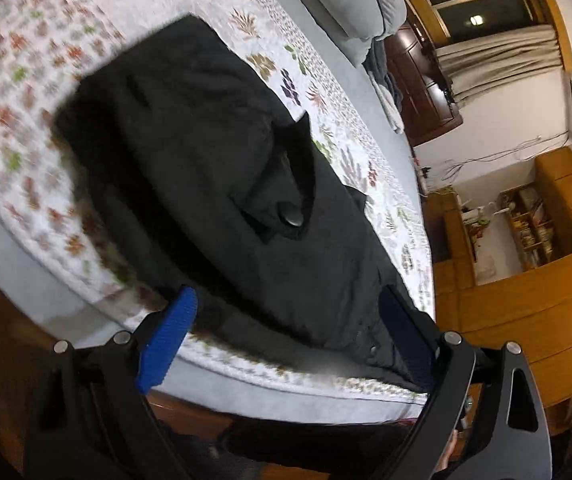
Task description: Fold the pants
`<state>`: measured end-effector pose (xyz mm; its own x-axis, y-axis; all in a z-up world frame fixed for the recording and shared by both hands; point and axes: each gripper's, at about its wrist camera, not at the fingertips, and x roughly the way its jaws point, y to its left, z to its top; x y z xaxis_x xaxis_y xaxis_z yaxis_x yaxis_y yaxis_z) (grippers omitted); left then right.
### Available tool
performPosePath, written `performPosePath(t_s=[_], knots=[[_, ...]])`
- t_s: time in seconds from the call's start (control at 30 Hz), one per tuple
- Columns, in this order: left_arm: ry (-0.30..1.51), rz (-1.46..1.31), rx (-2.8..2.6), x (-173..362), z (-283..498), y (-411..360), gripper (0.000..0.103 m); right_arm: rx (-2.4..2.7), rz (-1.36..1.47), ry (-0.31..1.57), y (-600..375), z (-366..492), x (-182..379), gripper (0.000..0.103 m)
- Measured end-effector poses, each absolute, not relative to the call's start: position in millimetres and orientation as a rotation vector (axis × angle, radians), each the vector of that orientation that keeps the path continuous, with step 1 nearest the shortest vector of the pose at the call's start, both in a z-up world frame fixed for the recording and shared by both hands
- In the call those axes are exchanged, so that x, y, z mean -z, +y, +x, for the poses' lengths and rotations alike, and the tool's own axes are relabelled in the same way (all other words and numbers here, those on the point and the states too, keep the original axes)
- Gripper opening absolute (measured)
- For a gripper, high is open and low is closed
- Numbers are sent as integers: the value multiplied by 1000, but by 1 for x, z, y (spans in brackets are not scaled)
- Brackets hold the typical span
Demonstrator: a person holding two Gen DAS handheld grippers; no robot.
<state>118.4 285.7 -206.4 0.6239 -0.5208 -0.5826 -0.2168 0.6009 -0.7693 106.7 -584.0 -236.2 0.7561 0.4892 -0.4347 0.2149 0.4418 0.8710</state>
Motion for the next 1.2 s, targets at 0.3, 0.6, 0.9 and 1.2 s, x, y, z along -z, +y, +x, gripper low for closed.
performPosePath(t_s=[0.3,0.6,0.9,1.2], knots=[[904,-922,102,220,136,272,54,-179,1160,722,-591,109,244,68],[885,-961,79,226,138,280,4,-151,1182,725,-596,106,251,68],[859,-939,96,207,137,288,3,-83,1223,696,-620,78,259,68],[909,-944,78,222,139,287,3,-65,1232,673,-632,93,261,68]])
